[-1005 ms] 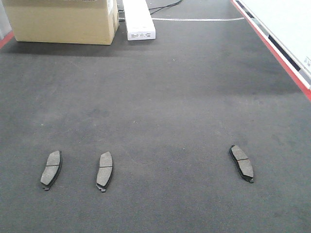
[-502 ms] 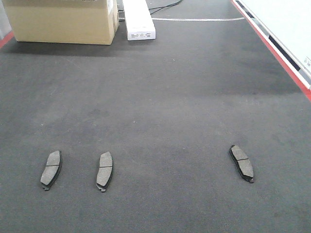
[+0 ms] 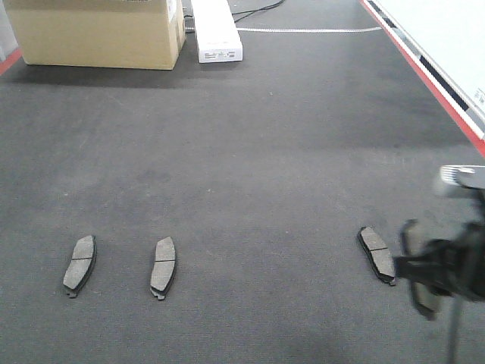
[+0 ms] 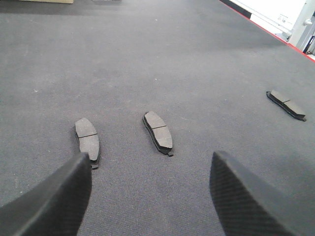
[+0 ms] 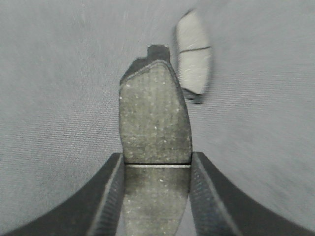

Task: Move and align brake pads A on conveyor
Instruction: 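Lower the right gripper's brake pad onto the belt in line and release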

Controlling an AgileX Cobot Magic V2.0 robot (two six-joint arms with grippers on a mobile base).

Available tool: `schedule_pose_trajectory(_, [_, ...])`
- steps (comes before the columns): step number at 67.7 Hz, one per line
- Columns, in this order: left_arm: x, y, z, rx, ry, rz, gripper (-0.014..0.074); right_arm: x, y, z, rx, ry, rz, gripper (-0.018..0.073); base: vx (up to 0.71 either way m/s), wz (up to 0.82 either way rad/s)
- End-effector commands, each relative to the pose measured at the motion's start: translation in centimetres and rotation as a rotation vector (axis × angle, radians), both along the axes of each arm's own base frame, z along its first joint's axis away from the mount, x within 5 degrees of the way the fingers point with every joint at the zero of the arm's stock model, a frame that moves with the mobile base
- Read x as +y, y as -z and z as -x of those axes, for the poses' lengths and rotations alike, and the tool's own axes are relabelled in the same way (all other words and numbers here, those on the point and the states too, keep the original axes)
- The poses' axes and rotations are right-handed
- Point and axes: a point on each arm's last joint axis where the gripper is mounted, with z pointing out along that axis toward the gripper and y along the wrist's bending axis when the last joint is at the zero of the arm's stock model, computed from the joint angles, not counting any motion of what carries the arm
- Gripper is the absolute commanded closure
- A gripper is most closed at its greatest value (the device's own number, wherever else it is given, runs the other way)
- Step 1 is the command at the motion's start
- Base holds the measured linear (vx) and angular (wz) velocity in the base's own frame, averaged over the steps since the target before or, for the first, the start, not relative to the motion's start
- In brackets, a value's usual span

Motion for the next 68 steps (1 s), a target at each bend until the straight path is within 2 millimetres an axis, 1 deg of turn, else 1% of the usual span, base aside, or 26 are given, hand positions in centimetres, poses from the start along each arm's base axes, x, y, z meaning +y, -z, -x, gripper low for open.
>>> schedule_pose_trajectory(1, [-0.2,-1.2,-0.2,-0.066,0.016,0.031,0.0094,1.5,-0.8,-2.9,-0.064,-0.030,-0.015,0.0487,0.00,0.00])
schedule_pose_trajectory(6, [-0.2,-1.2,-0.2,-0.066,0.016,0.031,0.0094,2.9,0.2,-4.7,-0.015,-0.038,-0.016,0.0475,0.00,0.00])
schedule_pose_trajectory(16, [-0.2,-1.2,-0.2,-0.066,0.016,0.031,0.0094,6.0,1.5,-8.1,0.041,-0.051,-0.031,0.0450,0.00,0.00])
schedule_pose_trajectory(17, [-0.2,-1.2,-0.2,-0.066,0.016,0.031,0.0094,6.2,1.4,-8.3,0.039,-0.049,-0.036,0.0449,0.00,0.00])
schedule_pose_trajectory(24, [-0.2,-1.2,-0.2,-0.066,0.016,0.031,0.0094,7.7,2.3,-9.9,0.067,-0.054,-0.039,0.0440,0.00,0.00])
schedule_pose_trajectory(31, [-0.2,-1.2,-0.2,-0.066,0.016,0.031,0.0094,8.9,3.6,-11.3,0.109,-0.069,-0.025,0.0439,0.00,0.00])
schedule_pose_trajectory(39, [-0.2,-1.2,-0.2,-0.066,0.016,0.031,0.0094,9.6,4.9,-12.7,0.158,-0.063,-0.013,0.0433,0.00,0.00])
schedule_pose_trajectory(45, [-0.2,-1.2,-0.2,-0.066,0.016,0.031,0.0094,9.9,5.8,-13.7,0.173,-0.066,0.003,0.0410,0.00,0.00])
schedule_pose_trajectory(53, [-0.2,-1.2,-0.2,-0.066,0.016,0.031,0.0094,10.4,6.6,-14.7,0.211,-0.066,0.014,0.0327,0.00,0.00])
schedule_pose_trajectory(63, [-0.2,-1.2,-0.2,-0.066,0.016,0.031,0.0094,10.7,7.4,-15.4,0.252,-0.068,0.031,0.0167,0.00,0.00])
schedule_pose_trajectory(68, [-0.2,-1.2,-0.2,-0.066,0.016,0.031,0.0094,10.6,7.4,-15.5,0.244,-0.073,0.044,0.0099,0.00,0.00])
